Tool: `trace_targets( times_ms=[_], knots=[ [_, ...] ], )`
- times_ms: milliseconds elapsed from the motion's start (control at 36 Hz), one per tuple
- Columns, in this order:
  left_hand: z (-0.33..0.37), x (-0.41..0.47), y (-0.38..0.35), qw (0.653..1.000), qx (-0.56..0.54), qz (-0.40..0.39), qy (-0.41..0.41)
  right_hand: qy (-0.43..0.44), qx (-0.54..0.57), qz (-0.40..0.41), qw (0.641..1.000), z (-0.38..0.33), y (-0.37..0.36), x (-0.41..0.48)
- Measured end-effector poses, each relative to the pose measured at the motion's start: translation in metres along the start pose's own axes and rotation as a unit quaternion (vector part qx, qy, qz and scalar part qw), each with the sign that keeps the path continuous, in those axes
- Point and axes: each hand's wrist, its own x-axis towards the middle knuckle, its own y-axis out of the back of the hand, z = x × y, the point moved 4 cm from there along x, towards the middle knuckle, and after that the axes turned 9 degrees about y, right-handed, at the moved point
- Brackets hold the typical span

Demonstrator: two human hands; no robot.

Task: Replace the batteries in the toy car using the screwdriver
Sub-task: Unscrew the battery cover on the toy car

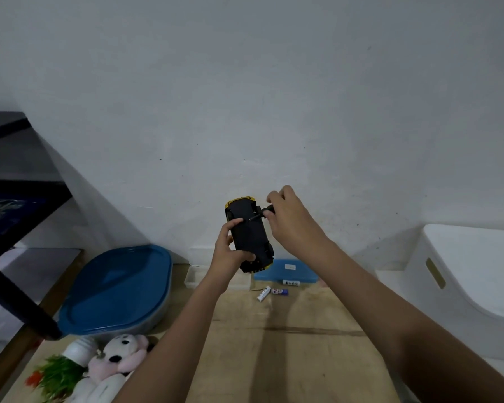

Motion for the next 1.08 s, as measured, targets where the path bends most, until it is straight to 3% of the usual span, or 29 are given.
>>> trace_targets(
  times_ms=[83,472,667,861,1083],
  knots=[
    [0.002,-0.003,0.003,1.000,0.000,0.017,-0.002,0.006,-0.056,-0.035,0.998,-0.003,-0.003,0.001],
    [0.002,-0.012,0.010,0.995,-0.071,0.066,0.000,0.067,-0.030,-0.005,0.997,-0.032,0.003,-0.001],
    [-0.009,-0.018,0.017,0.993,-0.098,0.066,0.014,0.036,-0.054,-0.035,0.997,-0.031,-0.002,-0.006],
    [-0.013,-0.025,0.022,0.993,-0.098,0.061,0.011,0.061,0.001,-0.038,0.997,-0.038,-0.004,-0.016],
    [-0.017,-0.030,0.030,0.995,-0.087,0.052,0.005,0.018,0.036,-0.055,0.998,-0.039,-0.005,-0.021]
  ],
)
